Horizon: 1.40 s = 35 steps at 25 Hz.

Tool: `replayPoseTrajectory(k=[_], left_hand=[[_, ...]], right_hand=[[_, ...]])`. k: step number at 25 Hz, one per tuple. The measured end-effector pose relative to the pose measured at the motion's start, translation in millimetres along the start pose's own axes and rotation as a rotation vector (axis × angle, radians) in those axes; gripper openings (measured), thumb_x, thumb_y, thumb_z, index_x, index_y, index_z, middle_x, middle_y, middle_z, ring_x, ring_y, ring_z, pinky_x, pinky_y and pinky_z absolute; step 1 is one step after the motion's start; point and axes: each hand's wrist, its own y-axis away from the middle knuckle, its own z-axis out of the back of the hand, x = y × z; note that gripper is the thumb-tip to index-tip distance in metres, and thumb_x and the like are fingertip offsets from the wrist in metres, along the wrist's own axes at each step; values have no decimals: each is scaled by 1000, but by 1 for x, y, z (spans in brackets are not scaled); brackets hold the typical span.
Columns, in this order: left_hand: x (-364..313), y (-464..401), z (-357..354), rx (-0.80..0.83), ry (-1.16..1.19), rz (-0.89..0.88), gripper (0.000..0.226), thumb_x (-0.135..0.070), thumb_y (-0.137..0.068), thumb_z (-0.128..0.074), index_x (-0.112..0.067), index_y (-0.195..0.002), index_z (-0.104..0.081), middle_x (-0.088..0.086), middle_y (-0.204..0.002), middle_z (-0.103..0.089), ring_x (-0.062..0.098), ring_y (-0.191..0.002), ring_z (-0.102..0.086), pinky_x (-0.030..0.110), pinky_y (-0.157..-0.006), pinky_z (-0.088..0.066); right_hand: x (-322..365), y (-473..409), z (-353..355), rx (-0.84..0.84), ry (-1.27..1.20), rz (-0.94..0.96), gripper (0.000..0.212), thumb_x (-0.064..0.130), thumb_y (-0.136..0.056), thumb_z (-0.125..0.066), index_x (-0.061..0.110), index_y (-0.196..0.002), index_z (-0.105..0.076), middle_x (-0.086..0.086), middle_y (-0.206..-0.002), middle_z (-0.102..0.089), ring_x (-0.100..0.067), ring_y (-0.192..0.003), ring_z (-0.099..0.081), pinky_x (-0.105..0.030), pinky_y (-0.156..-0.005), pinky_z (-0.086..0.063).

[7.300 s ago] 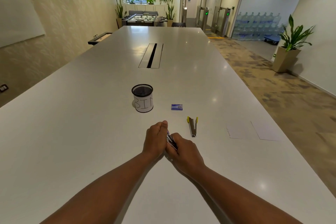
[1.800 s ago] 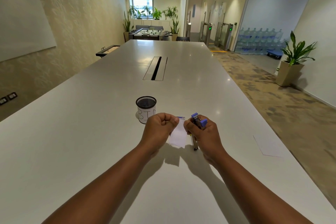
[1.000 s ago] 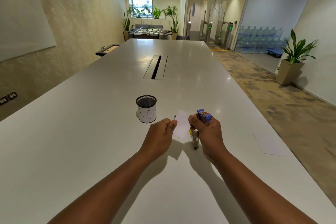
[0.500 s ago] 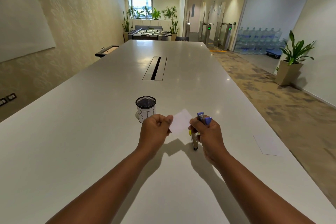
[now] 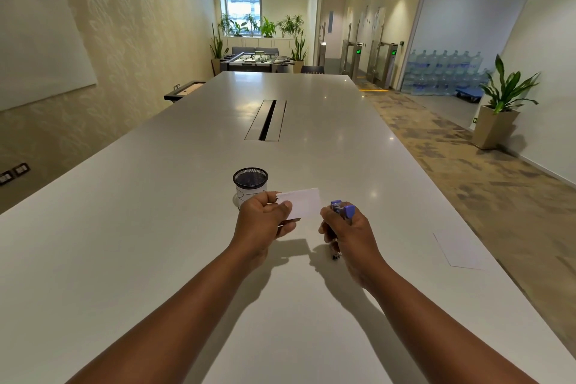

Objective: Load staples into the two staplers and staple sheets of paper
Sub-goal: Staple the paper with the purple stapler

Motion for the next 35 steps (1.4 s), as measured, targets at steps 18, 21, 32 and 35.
replayPoseTrajectory(k=[18, 21, 32, 35], left_hand=[[6, 10, -5, -91, -128, -151, 10, -10, -91, -73, -19, -95, -72, -7, -79, -77, 7, -76, -73, 21, -68, -59], [4, 14, -6, -36, -198, -171, 9, -10, -91, -74, -15, -98, -73, -3, -82, -78, 8, -76, -73, 24, -69, -61], [-6, 16, -3, 42, -256, -130, 12, -5, -91, -72, -9, -103, -72, 6, -85, -79, 14, -78, -76, 24, -69, -61], [-6, 15, -3, 32, -225, -96, 16, -4, -91, -72, -3, -106, -71, 13, -90, -78, 16, -78, -75, 26, -71, -62]], right_hand=[[-3, 15, -19, 161, -244, -54, 24, 39, -82, -77, 22, -99, -73, 2, -90, -69, -7, -82, -66, -29, -64, -53], [-3, 13, -20, 175, -252, -40, 23, 39, -79, -82, 28, -99, -75, 2, -83, -68, -7, -76, -65, -27, -61, -53], [4, 7, -16, 191, -282, -97, 41, 31, -79, -82, 10, -113, -74, -5, -91, -69, -14, -78, -64, -31, -70, -55], [7, 7, -19, 187, -324, -124, 44, 31, -74, -82, 10, -111, -74, -2, -85, -71, -13, -74, -64, -32, -70, -56]])
